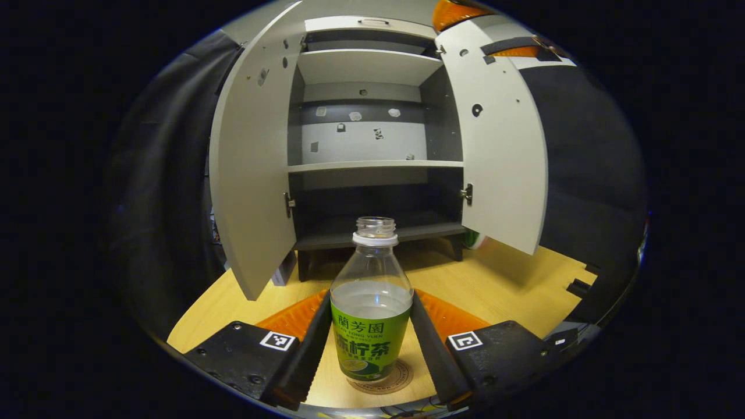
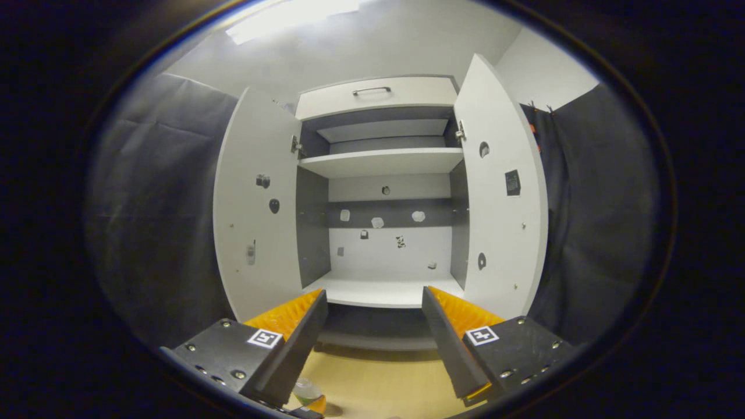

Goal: Grasp the bottle in the cabinet with the left hand and place it on the coaster, then close the right door with the right hand and the left door with the left hand.

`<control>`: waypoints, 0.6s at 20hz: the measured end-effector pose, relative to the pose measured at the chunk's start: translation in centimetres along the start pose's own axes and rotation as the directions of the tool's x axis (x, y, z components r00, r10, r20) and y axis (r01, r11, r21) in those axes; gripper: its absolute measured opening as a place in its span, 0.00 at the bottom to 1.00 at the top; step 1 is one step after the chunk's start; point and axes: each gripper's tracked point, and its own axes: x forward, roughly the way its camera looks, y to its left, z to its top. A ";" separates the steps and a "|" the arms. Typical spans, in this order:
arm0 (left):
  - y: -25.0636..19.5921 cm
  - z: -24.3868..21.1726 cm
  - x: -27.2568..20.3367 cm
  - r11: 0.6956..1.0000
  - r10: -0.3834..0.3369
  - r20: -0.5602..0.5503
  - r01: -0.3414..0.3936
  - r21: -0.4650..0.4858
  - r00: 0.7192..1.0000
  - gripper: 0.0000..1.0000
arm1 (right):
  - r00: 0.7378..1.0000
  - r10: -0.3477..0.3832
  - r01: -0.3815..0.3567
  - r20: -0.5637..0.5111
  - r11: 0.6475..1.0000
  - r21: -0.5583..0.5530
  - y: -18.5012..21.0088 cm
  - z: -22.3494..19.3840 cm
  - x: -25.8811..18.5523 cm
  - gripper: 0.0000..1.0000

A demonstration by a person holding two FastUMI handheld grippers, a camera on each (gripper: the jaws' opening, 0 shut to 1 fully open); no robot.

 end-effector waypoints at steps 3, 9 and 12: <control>-0.5 -0.6 -0.2 1.000 -0.023 -0.003 0.023 -0.009 1.000 0.81 | 1.000 0.016 -0.017 -0.027 0.999 -0.028 0.3 -1.3 -0.1 0.99; -0.7 -1.5 0.3 0.998 -0.066 0.013 0.066 -0.015 0.998 0.81 | 0.999 0.029 -0.030 -0.028 0.999 -0.034 0.2 -1.9 0.4 0.99; -0.5 -2.4 -0.1 0.998 -0.061 -0.005 0.061 0.008 0.998 0.83 | 0.999 0.035 -0.036 -0.034 0.999 -0.040 0.1 -2.1 0.4 0.99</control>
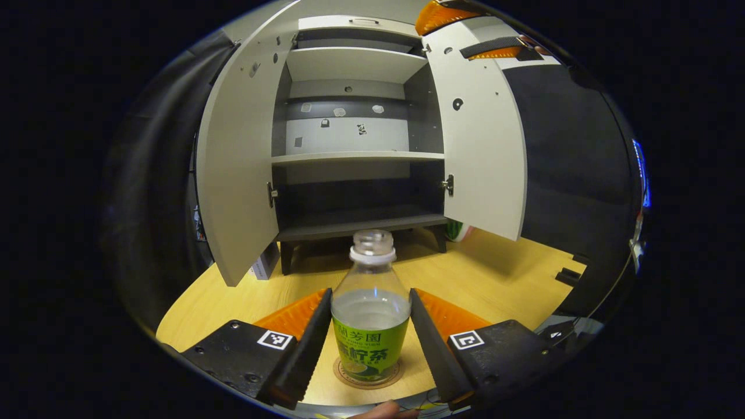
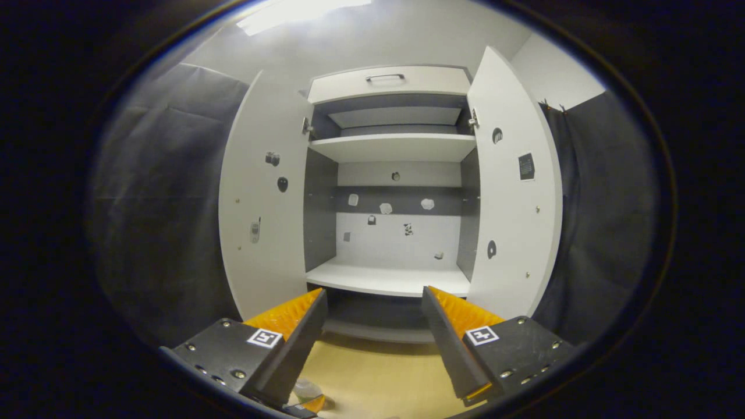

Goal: Grasp the bottle in the cabinet with the left hand and place it on the coaster, then close the right door with the right hand and the left door with the left hand.

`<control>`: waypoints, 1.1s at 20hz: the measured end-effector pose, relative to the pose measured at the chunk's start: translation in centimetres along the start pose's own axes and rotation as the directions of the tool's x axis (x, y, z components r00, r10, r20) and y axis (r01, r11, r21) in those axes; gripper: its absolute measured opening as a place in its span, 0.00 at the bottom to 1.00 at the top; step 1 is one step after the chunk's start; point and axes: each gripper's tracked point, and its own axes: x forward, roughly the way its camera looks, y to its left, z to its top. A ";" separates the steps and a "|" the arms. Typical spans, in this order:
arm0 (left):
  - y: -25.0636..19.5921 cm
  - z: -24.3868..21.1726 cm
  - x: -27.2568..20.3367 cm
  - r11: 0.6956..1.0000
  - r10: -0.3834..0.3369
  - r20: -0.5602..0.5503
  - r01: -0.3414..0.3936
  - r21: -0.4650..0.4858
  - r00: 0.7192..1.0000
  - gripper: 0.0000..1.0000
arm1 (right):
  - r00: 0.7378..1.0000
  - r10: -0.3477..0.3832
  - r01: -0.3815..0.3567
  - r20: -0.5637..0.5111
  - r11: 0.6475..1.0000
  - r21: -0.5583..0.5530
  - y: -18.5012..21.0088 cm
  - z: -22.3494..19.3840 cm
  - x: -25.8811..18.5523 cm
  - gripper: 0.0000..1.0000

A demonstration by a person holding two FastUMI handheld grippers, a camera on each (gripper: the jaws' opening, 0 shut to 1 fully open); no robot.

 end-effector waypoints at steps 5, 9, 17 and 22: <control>-0.1 0.5 -0.8 1.000 -0.008 -0.010 0.008 0.029 1.000 0.84 | 1.000 -0.008 0.008 0.005 1.000 -0.010 -0.9 0.0 -0.8 0.99; -0.1 1.5 -1.3 0.998 -0.010 -0.020 0.011 0.057 1.000 0.85 | 0.999 -0.038 0.038 0.018 0.999 0.007 -2.3 0.5 -2.2 0.99; -0.4 9.1 -3.8 1.000 -0.014 0.052 0.014 0.016 0.999 0.85 | 0.993 -0.061 0.054 0.104 0.996 0.073 -3.8 3.9 -6.3 0.97; -0.4 17.5 -6.6 1.000 -0.009 0.154 0.005 0.029 0.988 0.84 | 0.987 -0.123 0.118 0.107 0.992 0.049 -6.3 4.5 -7.8 0.99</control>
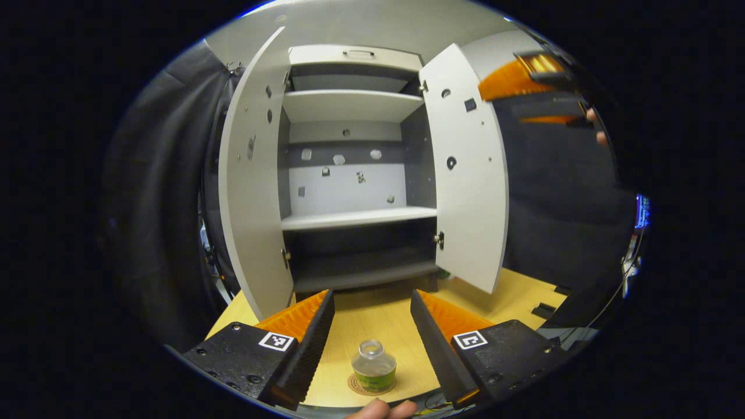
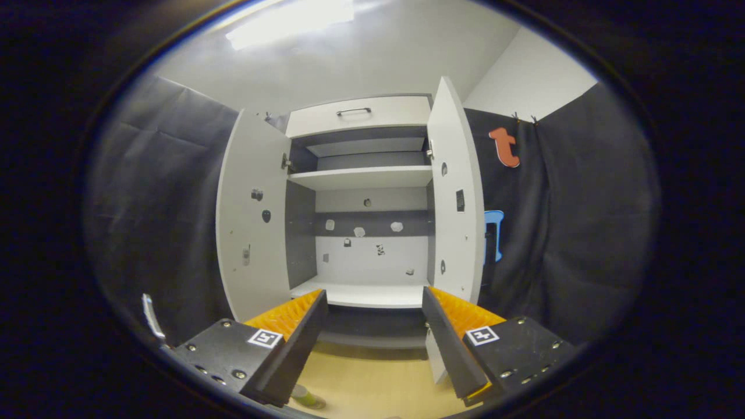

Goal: Grasp the bottle in the cabinet with the left hand and place it on the coaster, then close the right door with the right hand and the left door with the left hand.

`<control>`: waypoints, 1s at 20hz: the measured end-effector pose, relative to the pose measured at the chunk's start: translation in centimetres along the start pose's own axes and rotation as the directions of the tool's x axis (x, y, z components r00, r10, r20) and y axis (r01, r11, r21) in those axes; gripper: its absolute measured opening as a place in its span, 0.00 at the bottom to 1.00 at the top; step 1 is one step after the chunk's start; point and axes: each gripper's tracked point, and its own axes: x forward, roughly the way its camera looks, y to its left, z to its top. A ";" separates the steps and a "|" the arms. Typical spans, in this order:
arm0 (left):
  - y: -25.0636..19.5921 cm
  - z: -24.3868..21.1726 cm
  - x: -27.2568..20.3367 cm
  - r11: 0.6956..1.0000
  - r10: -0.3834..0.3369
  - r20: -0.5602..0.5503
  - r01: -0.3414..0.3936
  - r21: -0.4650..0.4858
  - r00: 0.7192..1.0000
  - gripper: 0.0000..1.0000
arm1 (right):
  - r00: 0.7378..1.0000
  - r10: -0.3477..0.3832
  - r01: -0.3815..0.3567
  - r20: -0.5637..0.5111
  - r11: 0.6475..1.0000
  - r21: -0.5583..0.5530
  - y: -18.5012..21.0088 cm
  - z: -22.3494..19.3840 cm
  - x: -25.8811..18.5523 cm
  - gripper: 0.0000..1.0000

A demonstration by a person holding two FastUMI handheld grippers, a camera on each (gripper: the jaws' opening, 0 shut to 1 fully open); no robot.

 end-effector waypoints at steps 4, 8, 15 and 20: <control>0.9 4.6 -1.2 1.000 0.000 -0.005 0.000 -0.007 1.000 0.85 | 1.000 -0.023 0.023 0.017 1.000 0.013 -1.7 0.6 -0.5 0.97; 2.9 8.8 -1.5 1.000 -0.001 -0.011 0.001 -0.015 1.000 0.88 | 0.999 -0.017 0.017 0.027 1.000 -0.006 -3.3 0.9 -0.5 0.99; 9.1 17.2 -1.8 0.996 0.084 0.049 -0.082 -0.041 0.995 0.87 | 0.994 -0.057 0.059 0.096 0.998 -0.015 -9.6 4.0 0.7 0.98; 13.0 20.1 -2.7 0.986 0.142 0.045 -0.137 -0.094 0.989 0.87 | 0.986 -0.147 0.147 0.080 0.989 0.011 -17.0 5.1 2.1 0.98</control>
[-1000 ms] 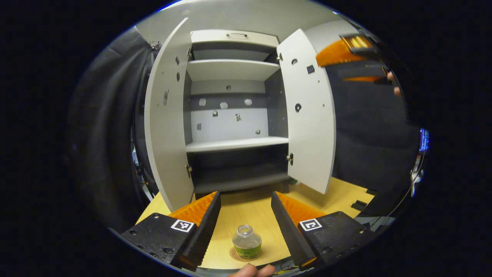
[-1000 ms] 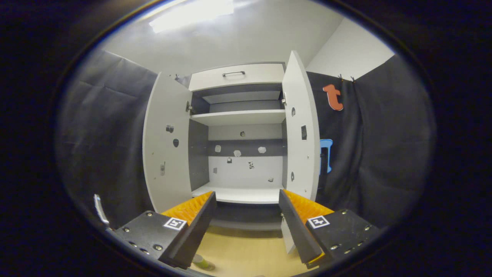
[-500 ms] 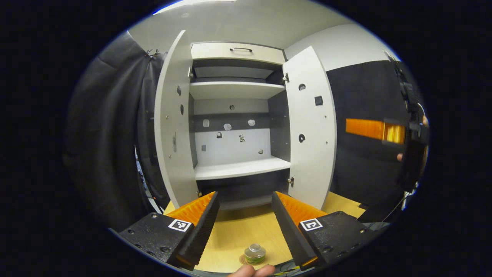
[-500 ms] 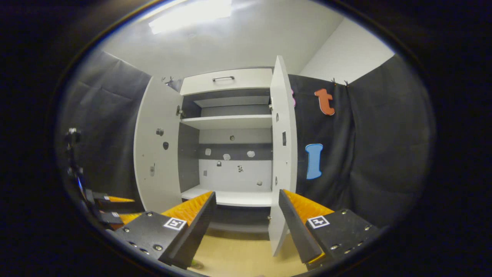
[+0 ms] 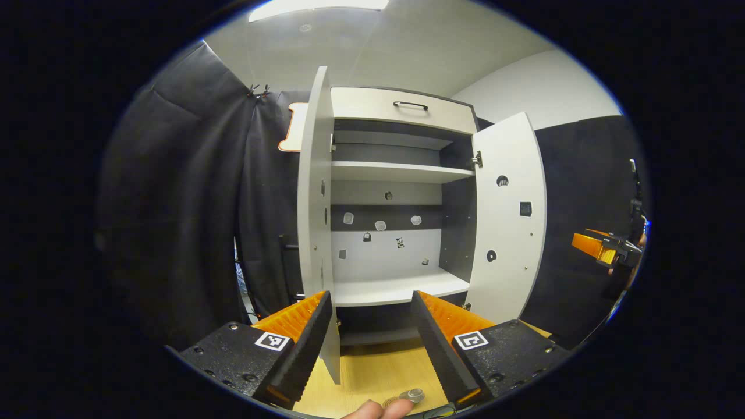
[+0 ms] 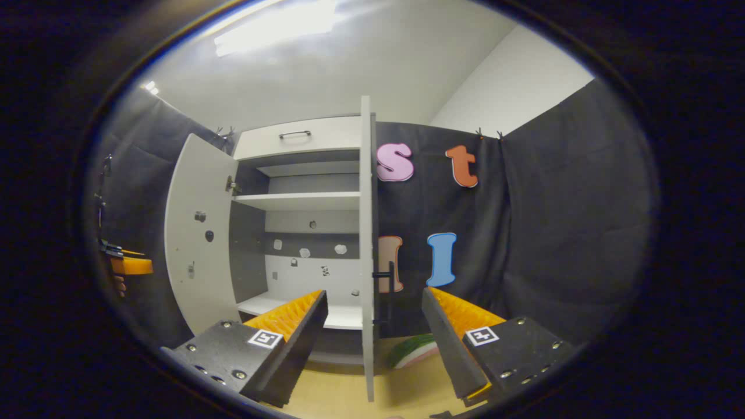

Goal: Grasp the bottle in the cabinet with the left hand and place it on the coaster, then close the right door with the right hand and the left door with the left hand.

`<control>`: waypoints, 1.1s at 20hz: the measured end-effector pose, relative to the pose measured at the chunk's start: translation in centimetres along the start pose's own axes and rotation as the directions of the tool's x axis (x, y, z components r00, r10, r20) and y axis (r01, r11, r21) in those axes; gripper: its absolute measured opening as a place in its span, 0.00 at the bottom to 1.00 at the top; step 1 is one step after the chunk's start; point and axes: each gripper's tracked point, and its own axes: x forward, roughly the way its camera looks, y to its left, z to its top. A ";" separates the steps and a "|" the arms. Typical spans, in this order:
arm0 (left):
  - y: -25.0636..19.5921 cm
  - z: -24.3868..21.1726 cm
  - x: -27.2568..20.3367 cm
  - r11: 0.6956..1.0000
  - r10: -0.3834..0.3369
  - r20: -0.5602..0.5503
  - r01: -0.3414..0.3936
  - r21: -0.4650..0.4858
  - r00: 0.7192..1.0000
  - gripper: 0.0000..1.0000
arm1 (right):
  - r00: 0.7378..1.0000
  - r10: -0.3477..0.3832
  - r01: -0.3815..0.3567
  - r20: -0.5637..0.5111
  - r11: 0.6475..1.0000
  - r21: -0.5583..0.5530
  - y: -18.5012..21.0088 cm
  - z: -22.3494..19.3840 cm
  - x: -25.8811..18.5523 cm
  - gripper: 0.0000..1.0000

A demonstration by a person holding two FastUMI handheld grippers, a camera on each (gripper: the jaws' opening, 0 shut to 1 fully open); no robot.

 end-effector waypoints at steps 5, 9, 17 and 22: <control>3.2 1.4 -1.0 0.998 0.061 0.017 -0.061 -0.035 0.998 0.96 | 0.998 -0.065 0.065 -0.017 0.998 -0.008 -7.9 -0.2 4.7 0.98; 4.1 2.3 -1.9 0.998 0.061 0.058 -0.063 0.027 0.996 0.92 | 0.994 -0.101 0.096 -0.051 0.990 -0.101 -13.0 -2.1 8.3 0.99; 3.7 1.3 -2.0 0.998 0.062 0.052 -0.063 0.021 0.997 0.96 | 0.987 -0.026 0.034 -0.156 0.998 0.048 -13.3 -6.8 13.5 0.98; 3.6 1.7 -2.3 0.998 0.034 0.079 -0.030 -0.050 0.996 0.96 | 0.980 0.095 -0.095 -0.172 0.995 0.010 -5.7 -7.5 15.0 0.96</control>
